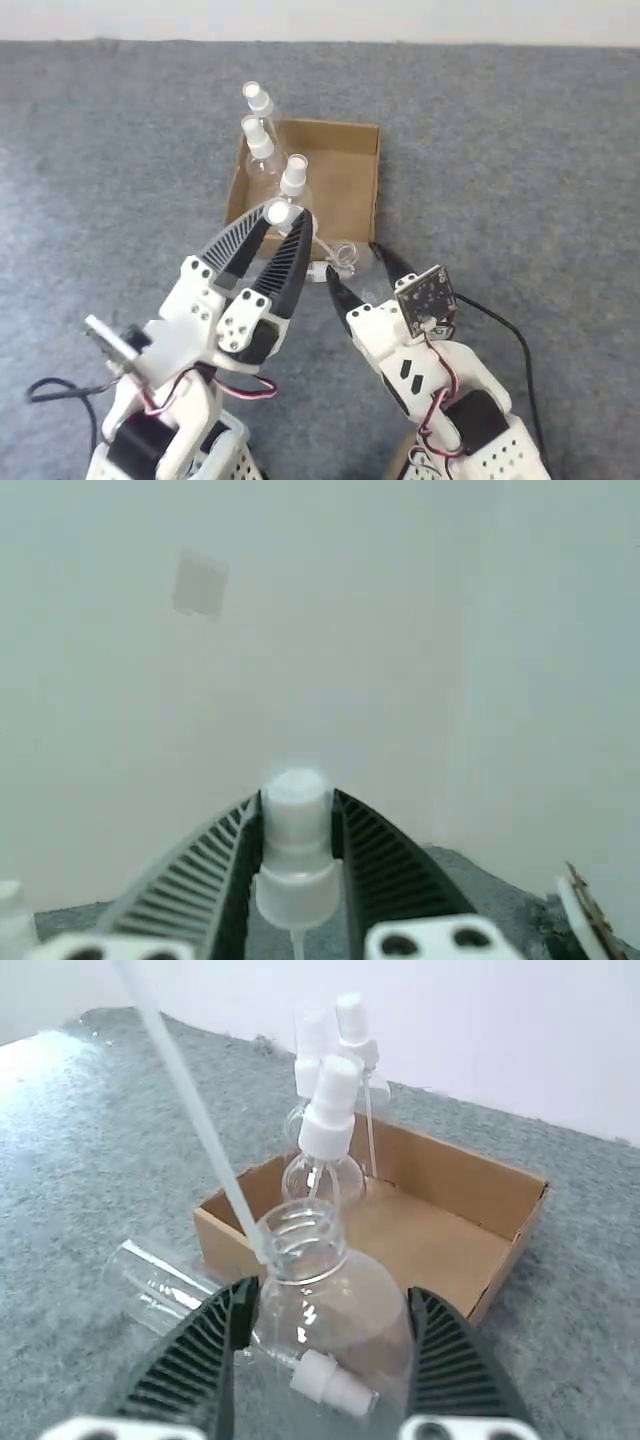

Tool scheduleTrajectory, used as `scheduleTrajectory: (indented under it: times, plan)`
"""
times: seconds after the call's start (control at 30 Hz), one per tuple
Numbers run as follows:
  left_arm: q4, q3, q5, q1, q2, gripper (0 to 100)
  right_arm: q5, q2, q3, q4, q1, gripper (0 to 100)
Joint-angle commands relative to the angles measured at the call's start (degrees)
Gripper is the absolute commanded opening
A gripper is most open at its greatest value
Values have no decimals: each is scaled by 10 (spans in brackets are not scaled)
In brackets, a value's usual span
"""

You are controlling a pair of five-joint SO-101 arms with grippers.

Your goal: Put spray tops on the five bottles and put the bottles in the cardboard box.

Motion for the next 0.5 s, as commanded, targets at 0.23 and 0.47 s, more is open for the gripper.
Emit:
scheduleTrajectory:
  times: [0.23, 0.47]
  plan:
    - [0, -80, -5, 4, 1, 13, 9, -11, 5, -31, -15, 90]
    - [4, -79, -4, 4, 1, 13, 10, -11, 35, -74, -43, 91]
